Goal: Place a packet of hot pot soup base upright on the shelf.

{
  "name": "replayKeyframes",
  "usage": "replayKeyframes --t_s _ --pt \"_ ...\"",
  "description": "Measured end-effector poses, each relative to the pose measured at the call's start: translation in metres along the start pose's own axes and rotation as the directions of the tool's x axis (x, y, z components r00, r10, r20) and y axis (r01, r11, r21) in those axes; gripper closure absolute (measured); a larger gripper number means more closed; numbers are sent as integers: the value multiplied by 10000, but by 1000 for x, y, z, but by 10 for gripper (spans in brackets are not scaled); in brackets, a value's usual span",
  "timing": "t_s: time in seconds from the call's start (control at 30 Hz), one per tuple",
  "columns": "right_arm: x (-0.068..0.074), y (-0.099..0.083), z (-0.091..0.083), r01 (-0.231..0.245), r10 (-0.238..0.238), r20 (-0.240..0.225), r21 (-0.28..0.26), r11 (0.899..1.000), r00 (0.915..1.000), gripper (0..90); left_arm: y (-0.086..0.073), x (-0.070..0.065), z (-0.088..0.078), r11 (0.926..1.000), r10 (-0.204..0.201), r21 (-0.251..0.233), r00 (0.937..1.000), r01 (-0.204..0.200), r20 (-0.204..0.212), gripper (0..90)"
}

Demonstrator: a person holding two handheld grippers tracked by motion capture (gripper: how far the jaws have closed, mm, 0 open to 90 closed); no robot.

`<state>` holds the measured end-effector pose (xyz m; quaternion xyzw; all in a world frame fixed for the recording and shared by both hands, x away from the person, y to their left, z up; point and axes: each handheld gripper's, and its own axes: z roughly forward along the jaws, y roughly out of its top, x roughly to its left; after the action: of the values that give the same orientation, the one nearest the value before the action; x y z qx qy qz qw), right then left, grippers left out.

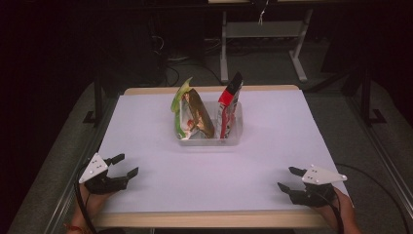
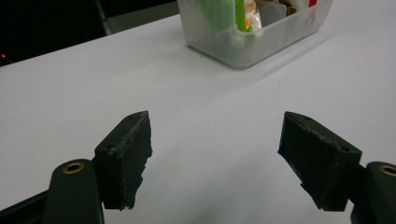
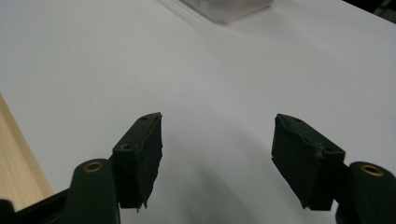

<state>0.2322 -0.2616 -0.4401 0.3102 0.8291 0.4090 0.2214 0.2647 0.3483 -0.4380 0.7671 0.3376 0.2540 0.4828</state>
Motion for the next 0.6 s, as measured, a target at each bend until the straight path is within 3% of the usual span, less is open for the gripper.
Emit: replayKeyframes --t_s 0.1,0.27,0.6 --pt "1 1 1 52 -52 -36 10 10000 10000 326 0 2 -2 9998 -140 -144 9999 140 -17 245" --pt "0 1 0 79 -79 15 -22 10000 10000 325 0 -1 -1 10000 45 -78 10000 -45 -28 245" --pt "2 0 -3 -3 3 34 -3 10000 10000 325 2 -1 1 9998 26 -200 10000 -25 71 246"
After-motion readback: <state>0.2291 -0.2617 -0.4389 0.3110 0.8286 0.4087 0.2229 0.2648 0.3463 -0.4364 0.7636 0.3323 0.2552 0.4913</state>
